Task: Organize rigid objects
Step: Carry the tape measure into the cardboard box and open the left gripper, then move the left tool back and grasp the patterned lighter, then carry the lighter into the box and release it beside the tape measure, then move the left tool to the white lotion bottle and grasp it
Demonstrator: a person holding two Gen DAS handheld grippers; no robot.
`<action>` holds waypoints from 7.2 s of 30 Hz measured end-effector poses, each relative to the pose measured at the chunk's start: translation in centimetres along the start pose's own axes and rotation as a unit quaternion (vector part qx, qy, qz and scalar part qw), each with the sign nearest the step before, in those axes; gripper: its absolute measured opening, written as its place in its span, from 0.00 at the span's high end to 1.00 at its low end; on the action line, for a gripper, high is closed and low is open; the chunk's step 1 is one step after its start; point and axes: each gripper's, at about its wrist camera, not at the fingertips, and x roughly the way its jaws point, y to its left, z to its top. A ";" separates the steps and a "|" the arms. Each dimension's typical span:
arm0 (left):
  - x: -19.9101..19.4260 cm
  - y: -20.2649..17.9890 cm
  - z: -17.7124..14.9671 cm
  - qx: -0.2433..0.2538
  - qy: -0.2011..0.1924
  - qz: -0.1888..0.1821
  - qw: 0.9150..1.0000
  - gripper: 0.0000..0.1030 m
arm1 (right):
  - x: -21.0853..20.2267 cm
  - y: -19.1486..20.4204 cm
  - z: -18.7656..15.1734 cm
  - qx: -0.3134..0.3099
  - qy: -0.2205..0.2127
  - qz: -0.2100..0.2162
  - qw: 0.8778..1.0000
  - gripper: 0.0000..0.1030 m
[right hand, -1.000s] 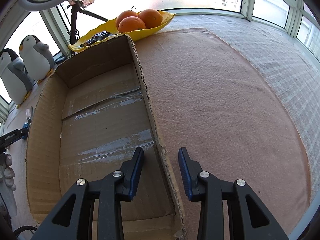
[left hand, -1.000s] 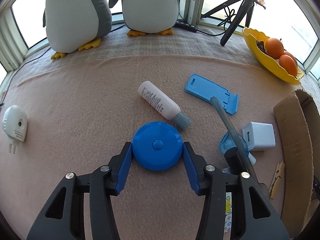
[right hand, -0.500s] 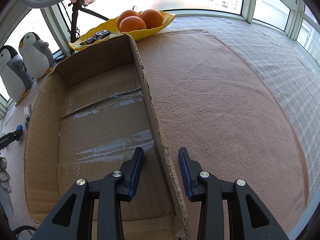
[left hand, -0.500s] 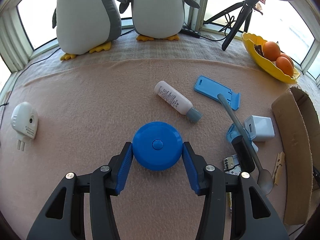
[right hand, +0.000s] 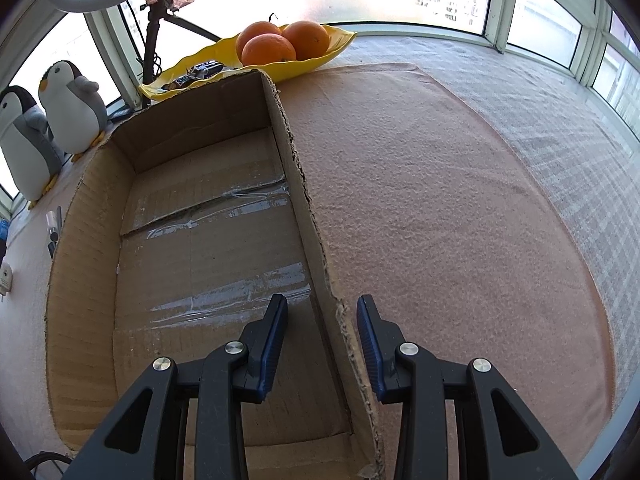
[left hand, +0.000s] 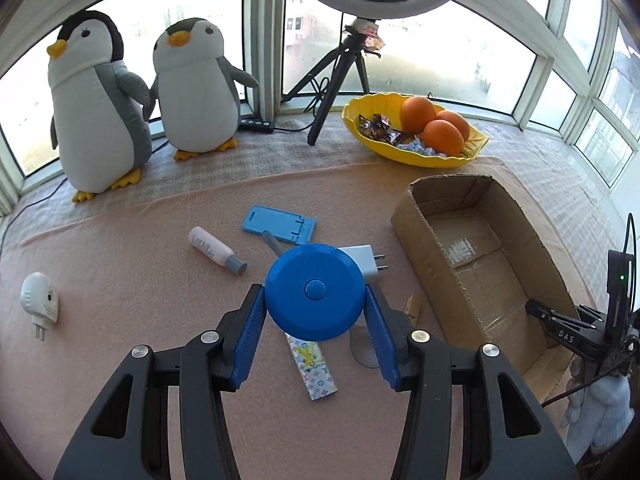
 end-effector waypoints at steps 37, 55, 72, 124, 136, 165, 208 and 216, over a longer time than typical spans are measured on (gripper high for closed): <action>1.6 -12.8 -0.5 0.109 0.030 -0.063 0.992 0.37 | -0.2 0.2 0.0 0.001 -0.005 0.000 1.000 0.68; -0.1 -1.2 -0.4 -0.006 0.040 0.013 0.999 0.37 | -0.2 0.1 -0.1 0.003 -0.005 0.000 1.000 0.67; 4.7 2.0 -4.3 -0.057 0.100 0.045 0.992 0.38 | -0.1 -0.2 -0.3 0.008 -0.006 0.001 1.000 0.63; 4.8 1.6 -6.1 -0.028 0.107 0.036 0.993 0.79 | 0.0 -0.1 -0.3 0.004 -0.004 -0.006 1.000 0.61; 1.1 -2.4 -2.8 0.018 0.060 -0.006 0.998 0.79 | 0.0 0.0 -0.3 0.004 -0.004 -0.006 1.000 0.61; 5.5 -13.5 1.9 0.104 0.067 -0.057 0.991 0.79 | 0.0 0.5 -0.3 0.007 -0.003 -0.002 1.000 0.61; 4.5 -2.6 3.6 -0.011 0.059 0.035 0.998 0.43 | 0.1 0.7 -0.4 0.002 0.001 -0.003 1.000 0.51; 6.0 5.6 3.6 -0.111 0.075 0.082 0.988 0.43 | 0.1 0.8 -0.3 0.001 0.002 -0.002 1.000 0.51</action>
